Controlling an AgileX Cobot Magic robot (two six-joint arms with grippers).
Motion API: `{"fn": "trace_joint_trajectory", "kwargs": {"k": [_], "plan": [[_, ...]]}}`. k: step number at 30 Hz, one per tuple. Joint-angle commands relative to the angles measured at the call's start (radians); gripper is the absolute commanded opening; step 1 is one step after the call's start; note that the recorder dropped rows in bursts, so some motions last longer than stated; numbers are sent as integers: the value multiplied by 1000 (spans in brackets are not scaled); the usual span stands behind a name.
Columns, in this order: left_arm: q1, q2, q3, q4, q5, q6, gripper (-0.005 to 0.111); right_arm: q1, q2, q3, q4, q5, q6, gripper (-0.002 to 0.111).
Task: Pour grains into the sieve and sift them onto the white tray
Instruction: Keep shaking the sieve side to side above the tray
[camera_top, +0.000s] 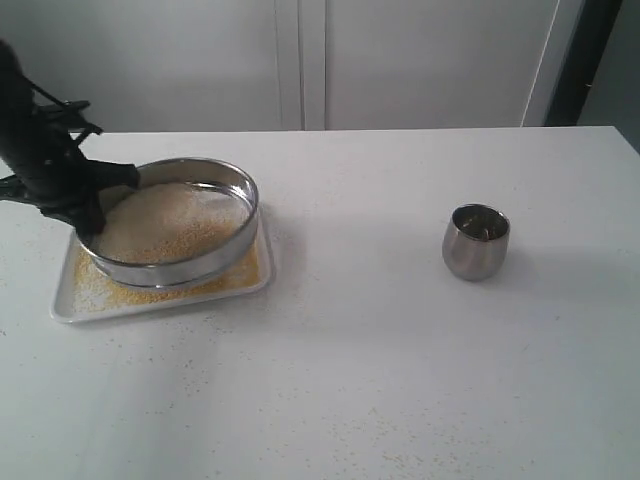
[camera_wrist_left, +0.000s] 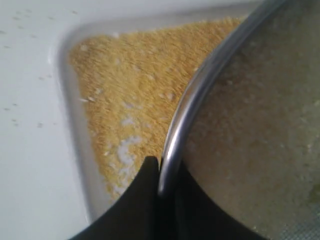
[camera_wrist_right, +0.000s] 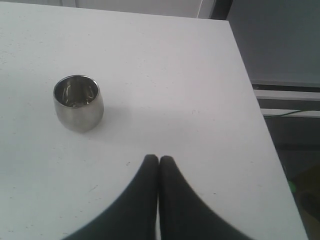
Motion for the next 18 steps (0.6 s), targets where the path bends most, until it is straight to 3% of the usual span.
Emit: {"fn": "trace_joint_trajectory", "kwargs": {"k": [1,3,6,8,10,11,14,16,18], "plan": [[67,-49,-37,189,48,-274,0,-5,-1,3,2,-8,5,0],[66,-43,-15,67,17,-176,0,-5,-1,3,2,-8,5,0],[-19,-23,8,-39,-6,22,0,-5,-1,3,2,-8,5,0],[-36,-30,-9,111,-2,-29,0,-5,-1,3,2,-10,5,0],[2,-50,-37,296,39,-237,0,-5,-1,3,2,-8,5,0],[31,-58,-41,319,55,-325,0,-5,-1,3,2,-8,5,0],[59,-61,-4,134,-2,-257,0,-5,-1,3,2,-7,5,0],[-6,-39,45,-81,-76,-34,0,-5,-1,3,2,-8,5,0],[-65,-27,52,-83,-82,52,0,-5,-1,3,2,-8,5,0]]}}
